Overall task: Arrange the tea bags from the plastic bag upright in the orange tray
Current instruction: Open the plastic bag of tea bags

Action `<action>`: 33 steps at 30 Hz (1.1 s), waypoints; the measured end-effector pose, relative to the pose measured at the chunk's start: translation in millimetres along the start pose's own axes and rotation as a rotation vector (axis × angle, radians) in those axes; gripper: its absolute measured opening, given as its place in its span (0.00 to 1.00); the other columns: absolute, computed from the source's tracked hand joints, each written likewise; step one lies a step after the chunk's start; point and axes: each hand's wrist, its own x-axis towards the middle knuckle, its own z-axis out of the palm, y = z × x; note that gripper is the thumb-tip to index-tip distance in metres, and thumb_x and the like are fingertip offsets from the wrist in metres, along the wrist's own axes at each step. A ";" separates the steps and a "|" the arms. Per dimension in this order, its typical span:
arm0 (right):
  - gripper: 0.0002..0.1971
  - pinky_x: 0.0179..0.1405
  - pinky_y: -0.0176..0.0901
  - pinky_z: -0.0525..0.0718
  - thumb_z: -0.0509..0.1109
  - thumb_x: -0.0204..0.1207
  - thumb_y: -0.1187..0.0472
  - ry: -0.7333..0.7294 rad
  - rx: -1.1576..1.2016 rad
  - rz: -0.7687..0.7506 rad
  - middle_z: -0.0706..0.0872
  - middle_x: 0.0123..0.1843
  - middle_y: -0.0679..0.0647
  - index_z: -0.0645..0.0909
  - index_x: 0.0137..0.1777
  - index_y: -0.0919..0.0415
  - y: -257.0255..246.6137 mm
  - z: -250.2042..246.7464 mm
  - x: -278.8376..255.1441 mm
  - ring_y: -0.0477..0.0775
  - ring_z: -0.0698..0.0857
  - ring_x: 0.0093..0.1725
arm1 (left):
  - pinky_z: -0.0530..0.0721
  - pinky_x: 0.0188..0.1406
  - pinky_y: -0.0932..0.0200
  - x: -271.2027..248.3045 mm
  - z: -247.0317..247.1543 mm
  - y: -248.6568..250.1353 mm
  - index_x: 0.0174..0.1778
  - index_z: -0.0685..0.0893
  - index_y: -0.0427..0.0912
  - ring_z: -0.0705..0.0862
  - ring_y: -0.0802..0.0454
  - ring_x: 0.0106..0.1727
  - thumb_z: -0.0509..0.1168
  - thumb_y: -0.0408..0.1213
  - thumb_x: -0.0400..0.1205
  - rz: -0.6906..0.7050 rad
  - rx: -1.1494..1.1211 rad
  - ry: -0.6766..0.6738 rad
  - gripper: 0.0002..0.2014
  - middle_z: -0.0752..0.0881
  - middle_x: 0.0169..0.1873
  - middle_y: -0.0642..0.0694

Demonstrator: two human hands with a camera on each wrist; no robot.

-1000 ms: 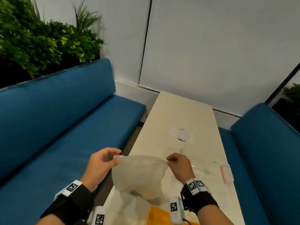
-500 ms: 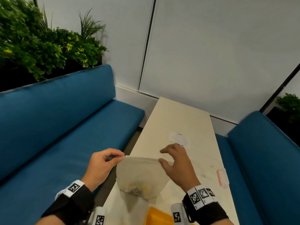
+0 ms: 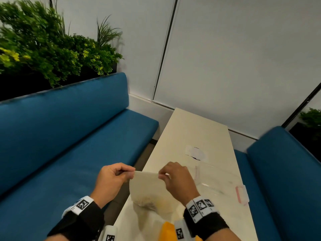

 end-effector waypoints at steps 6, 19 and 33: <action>0.07 0.52 0.47 0.84 0.75 0.77 0.57 0.081 0.057 0.271 0.81 0.42 0.36 0.85 0.40 0.44 82.8 -25.4 -60.1 0.39 0.82 0.45 | 0.90 0.49 0.44 -2.2 -2.1 1.2 0.36 0.95 0.48 0.92 0.42 0.40 0.75 0.23 0.77 -0.015 0.000 -0.003 0.14 0.93 0.32 0.42; 0.07 0.28 0.42 0.87 0.77 0.73 0.57 -0.016 0.601 0.728 0.90 0.41 0.54 0.85 0.43 0.60 46.5 -21.5 -47.2 0.53 0.89 0.35 | 0.77 0.35 0.67 0.3 19.1 31.4 0.45 0.89 0.56 0.81 0.58 0.36 0.80 0.41 0.74 -0.030 0.440 -0.134 0.08 0.84 0.35 0.52; 0.08 0.41 0.54 0.90 0.70 0.79 0.60 0.468 0.534 0.531 0.86 0.38 0.51 0.79 0.38 0.56 37.4 -43.1 3.0 0.52 0.88 0.38 | 0.76 0.33 0.50 63.1 48.0 69.7 0.33 0.82 0.34 0.77 0.46 0.32 0.59 0.37 0.83 0.103 0.517 0.044 0.15 0.86 0.32 0.38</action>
